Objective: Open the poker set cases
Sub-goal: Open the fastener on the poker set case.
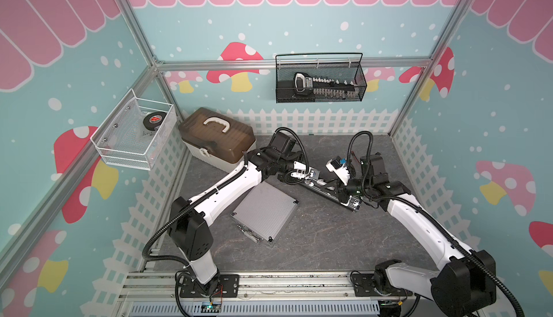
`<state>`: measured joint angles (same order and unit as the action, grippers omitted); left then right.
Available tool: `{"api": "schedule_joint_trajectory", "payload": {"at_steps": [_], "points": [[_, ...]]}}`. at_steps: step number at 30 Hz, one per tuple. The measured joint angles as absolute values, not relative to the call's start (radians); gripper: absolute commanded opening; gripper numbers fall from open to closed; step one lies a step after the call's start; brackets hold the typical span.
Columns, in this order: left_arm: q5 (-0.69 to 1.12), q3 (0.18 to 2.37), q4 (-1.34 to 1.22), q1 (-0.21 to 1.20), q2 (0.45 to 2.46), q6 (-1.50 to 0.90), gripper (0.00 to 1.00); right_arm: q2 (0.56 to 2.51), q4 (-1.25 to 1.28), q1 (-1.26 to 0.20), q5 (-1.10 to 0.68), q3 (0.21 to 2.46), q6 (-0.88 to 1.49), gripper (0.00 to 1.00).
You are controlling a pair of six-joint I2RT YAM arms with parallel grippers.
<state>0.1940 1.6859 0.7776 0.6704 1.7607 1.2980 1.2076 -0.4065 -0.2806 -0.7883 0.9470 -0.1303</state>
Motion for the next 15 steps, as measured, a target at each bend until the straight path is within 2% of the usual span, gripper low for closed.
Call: {"api": "schedule_joint_trajectory", "payload": {"at_steps": [15], "points": [[0.212, 1.729, 0.916, 0.670, 1.794, 1.298, 0.69, 1.208, -0.427, -0.281, -0.794, 0.947, -0.141, 0.00]]}}
